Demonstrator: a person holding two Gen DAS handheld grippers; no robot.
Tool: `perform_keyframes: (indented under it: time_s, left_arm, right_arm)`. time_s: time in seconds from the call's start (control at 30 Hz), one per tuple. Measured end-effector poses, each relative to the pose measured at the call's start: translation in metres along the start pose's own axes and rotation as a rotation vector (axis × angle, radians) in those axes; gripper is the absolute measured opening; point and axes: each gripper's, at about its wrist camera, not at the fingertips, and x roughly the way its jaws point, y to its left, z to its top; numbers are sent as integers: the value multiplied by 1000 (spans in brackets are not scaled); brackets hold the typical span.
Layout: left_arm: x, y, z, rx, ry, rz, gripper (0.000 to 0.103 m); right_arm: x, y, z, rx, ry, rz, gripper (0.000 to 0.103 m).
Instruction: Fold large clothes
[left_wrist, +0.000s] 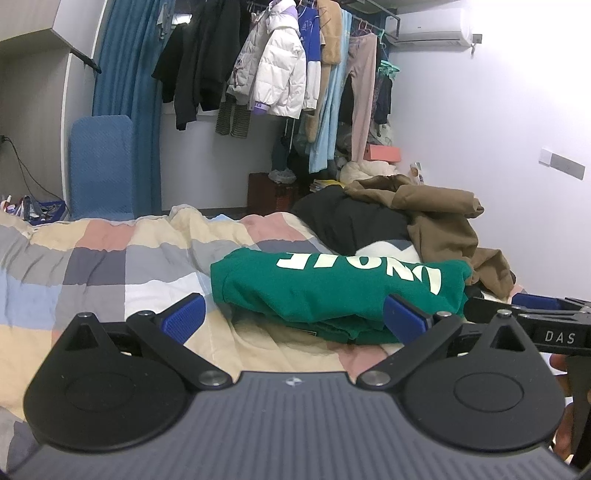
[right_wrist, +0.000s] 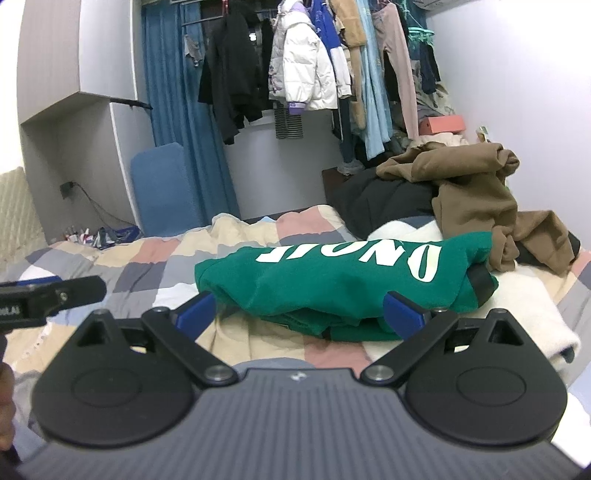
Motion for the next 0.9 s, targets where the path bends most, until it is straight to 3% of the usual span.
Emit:
perform_keyframes:
  time_s: [0.9]
  left_arm:
    - [-20, -2, -2, -2, -26, -12, 103]
  right_arm:
    - [-14, -1, -1, 12, 14, -10, 99]
